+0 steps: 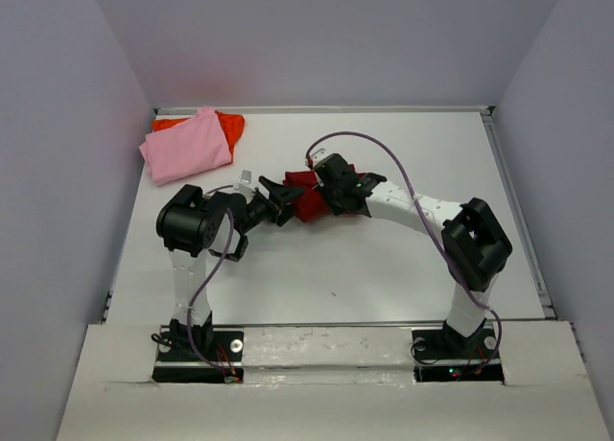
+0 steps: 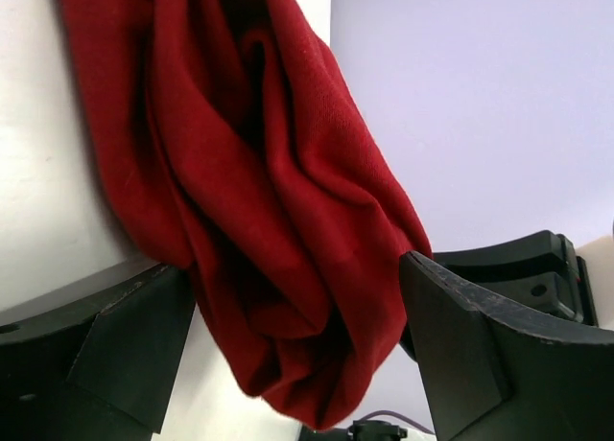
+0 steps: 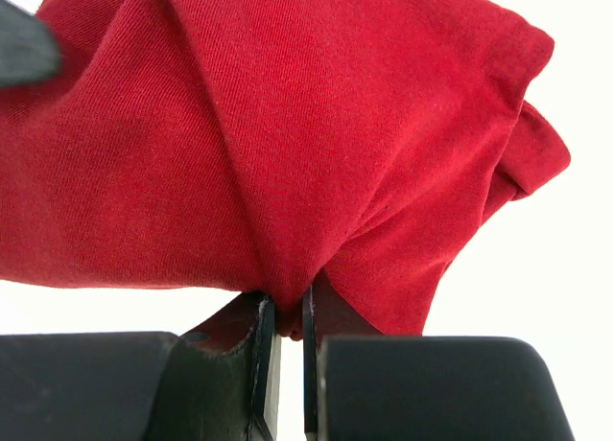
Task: Fold and stack the t-shirts
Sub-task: Pass from the right arm to the left
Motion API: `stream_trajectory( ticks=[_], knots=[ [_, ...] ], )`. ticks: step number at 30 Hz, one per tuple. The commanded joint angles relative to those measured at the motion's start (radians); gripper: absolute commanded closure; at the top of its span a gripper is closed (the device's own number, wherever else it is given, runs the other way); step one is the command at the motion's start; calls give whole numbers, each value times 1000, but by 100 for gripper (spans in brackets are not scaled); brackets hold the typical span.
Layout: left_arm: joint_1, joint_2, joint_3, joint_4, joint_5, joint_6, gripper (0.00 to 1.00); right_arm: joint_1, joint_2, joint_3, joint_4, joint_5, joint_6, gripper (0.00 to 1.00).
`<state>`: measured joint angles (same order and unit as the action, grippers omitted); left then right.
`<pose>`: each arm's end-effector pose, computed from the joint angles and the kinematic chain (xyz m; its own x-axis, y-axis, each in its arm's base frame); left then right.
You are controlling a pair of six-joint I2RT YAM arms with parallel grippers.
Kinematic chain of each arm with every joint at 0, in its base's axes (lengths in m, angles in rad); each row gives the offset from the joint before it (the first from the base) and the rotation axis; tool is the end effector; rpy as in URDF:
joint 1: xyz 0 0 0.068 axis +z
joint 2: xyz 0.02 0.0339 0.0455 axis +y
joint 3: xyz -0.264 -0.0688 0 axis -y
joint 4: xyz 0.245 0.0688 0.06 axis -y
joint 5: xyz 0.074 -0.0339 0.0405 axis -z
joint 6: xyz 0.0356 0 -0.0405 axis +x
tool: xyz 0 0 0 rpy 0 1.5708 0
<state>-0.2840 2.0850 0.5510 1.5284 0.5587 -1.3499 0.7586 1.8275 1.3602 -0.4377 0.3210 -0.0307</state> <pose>0.3048 -0.1086 0.1002 -0.7295 -0.6489 -0.2162 0.1583 0.1473 -0.9763 0.2976 0.2666 0.2273 -0.5548 -0.5660 -0.6098 -0.5286 0.8058 -0.2670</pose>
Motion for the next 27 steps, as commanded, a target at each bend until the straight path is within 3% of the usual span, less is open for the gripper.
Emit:
stream_trajectory(
  ticks=[1,9,13,15,16,18,24,27],
  knots=[
    [-26,46,16,184,-49,118,1,-8,-39,25,25,13,-15,100],
    [-55,58,76,105,-62,146,2,-8,-39,20,27,18,-18,100],
    [-60,63,93,75,-63,153,17,-8,-39,17,27,26,-17,100],
    [-60,66,104,52,-56,164,45,-8,-40,19,27,27,-17,100],
    [-60,64,107,44,-56,166,74,-8,-40,19,25,24,-17,100],
    [-58,58,113,26,-59,182,98,-8,-40,16,27,26,-15,100],
    [-58,0,158,-140,-56,280,100,-8,-63,-4,28,18,17,100],
    [-58,-52,216,-360,-43,379,100,-8,-98,-36,30,-2,84,100]
  ],
)
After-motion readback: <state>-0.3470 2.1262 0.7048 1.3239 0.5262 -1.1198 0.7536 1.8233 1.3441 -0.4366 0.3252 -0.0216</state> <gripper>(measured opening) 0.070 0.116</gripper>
